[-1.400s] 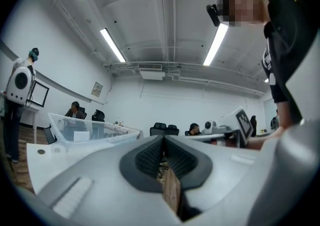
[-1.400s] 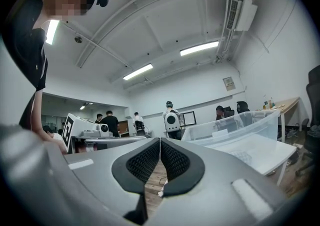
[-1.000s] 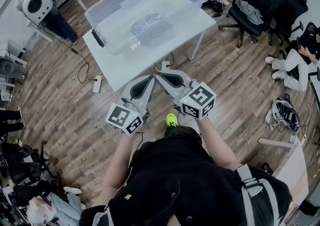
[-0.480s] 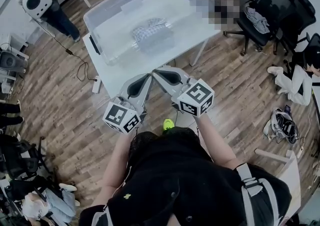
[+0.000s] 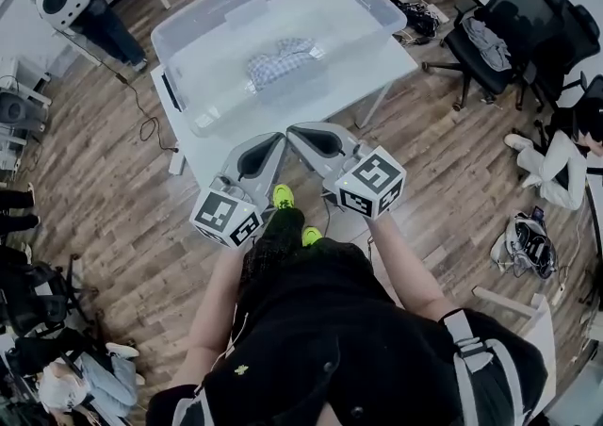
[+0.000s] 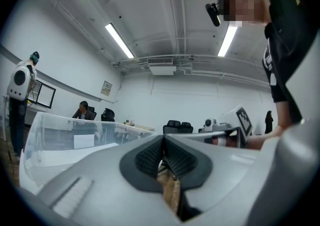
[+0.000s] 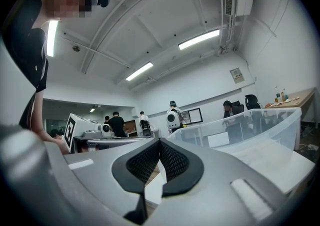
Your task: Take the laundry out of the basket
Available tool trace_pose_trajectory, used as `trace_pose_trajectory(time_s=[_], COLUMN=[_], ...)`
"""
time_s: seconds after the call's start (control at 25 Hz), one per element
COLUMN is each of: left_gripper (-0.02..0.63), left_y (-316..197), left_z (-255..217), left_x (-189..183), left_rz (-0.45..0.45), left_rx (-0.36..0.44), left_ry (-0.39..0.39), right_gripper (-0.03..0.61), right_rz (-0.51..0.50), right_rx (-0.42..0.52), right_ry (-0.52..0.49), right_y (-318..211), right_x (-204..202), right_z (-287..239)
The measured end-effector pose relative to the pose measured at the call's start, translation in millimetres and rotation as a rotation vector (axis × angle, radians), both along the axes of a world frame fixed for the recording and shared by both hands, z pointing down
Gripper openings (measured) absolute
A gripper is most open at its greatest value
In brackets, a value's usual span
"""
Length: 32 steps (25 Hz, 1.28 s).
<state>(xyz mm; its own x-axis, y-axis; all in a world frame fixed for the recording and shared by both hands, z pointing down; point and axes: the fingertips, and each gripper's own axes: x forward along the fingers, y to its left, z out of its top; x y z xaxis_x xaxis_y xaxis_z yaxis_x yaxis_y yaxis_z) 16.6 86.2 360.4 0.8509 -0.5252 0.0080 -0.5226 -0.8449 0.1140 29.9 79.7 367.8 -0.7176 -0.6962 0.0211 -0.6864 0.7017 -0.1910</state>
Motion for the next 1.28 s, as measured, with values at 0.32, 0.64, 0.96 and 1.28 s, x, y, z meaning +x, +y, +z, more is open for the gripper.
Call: trace_pose_trajectory(time_s=[0.32,0.64,0.96,1.28], left_gripper=[0.006,0.006,0.006,0.006], left_y=[-47.6,-112.0,-178.3,-239.1], left_z=[-1.1,-8.9,-23.9,-18.4], left_x=[14.0,20.6,17.5,7.4], left_rz=[0.021,0.040,0.054,0.047], left_rx=[0.002,0.005,0.024,-0.003], left_ry=[0.001,0.035,0.059,0.073], right_gripper=[0.000,0.000,0.000,0.000], right_rz=[0.019,0.042,0.065,0.059], right_rx=[0.001,0.011,0.040,0.019], right_ry=[0.001,0.024,0.037,0.051], right_y=[-46.3,-109.6,-176.5,-238.0], right_x=[13.9,21.3,18.6,8.8], right_z=[-1.5,-15.5,-32.8,-28.0])
